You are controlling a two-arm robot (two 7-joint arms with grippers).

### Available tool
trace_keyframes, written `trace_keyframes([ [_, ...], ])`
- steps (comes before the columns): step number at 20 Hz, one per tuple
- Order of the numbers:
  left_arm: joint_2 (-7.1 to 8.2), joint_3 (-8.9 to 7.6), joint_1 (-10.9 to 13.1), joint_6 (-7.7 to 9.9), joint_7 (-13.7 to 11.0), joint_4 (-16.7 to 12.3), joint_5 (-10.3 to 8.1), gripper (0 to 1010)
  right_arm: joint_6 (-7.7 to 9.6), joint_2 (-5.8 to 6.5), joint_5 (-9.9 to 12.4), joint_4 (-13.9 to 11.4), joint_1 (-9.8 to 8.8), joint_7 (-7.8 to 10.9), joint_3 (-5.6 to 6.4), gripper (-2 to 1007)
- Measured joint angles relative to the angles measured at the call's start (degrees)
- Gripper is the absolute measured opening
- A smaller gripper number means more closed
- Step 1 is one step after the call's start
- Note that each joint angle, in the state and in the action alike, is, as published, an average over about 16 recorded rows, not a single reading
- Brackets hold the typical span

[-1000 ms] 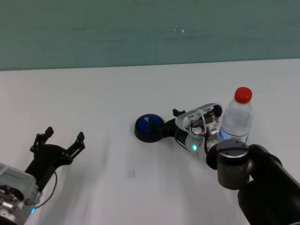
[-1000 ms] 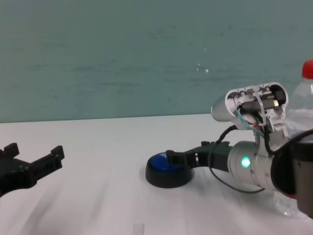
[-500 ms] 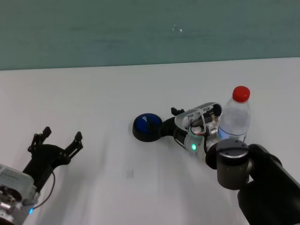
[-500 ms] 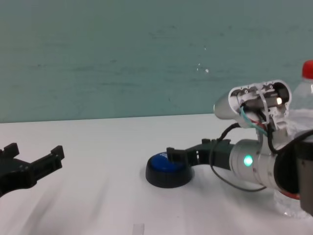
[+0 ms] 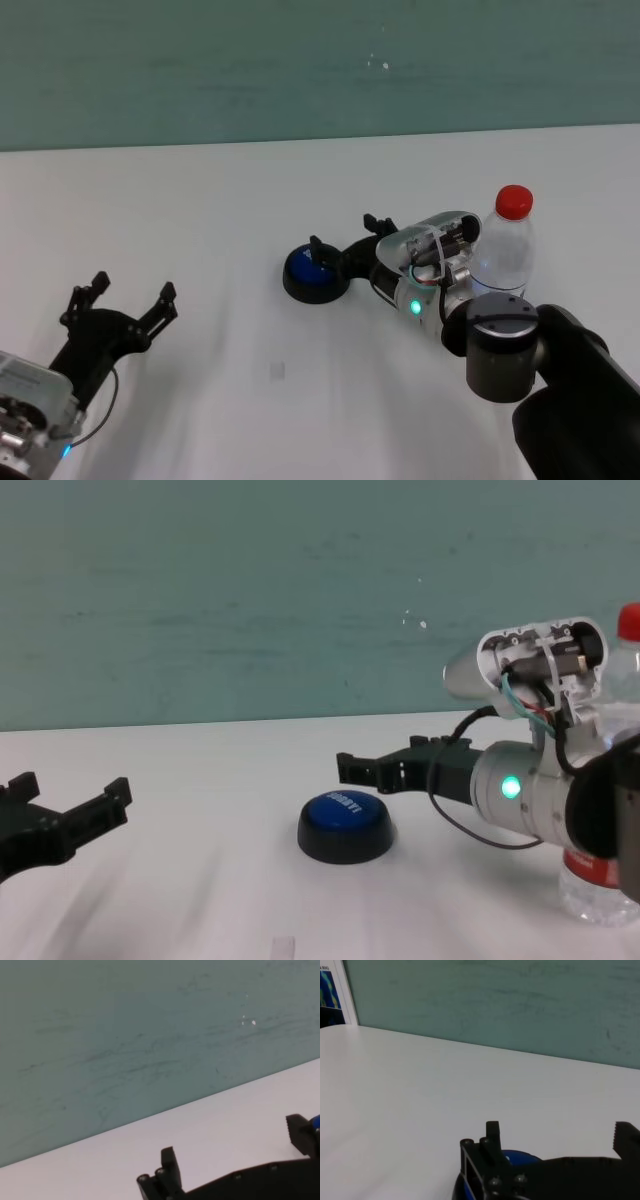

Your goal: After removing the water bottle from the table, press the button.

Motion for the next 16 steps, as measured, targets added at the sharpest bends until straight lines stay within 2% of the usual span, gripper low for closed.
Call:
trace_keyframes([
  [8,0.00,0.00,0.00,0.00,0.00,0.00,0.00,1003,-0.45,0.59,0.37,-4.44,-1.71,-0.08,-0.18,1001],
  [16,0.00,0.00,0.00,0.00,0.00,0.00,0.00,1003,0.01,1.51,0.89,-11.22,-5.09,-0.36,-0.56,1001],
])
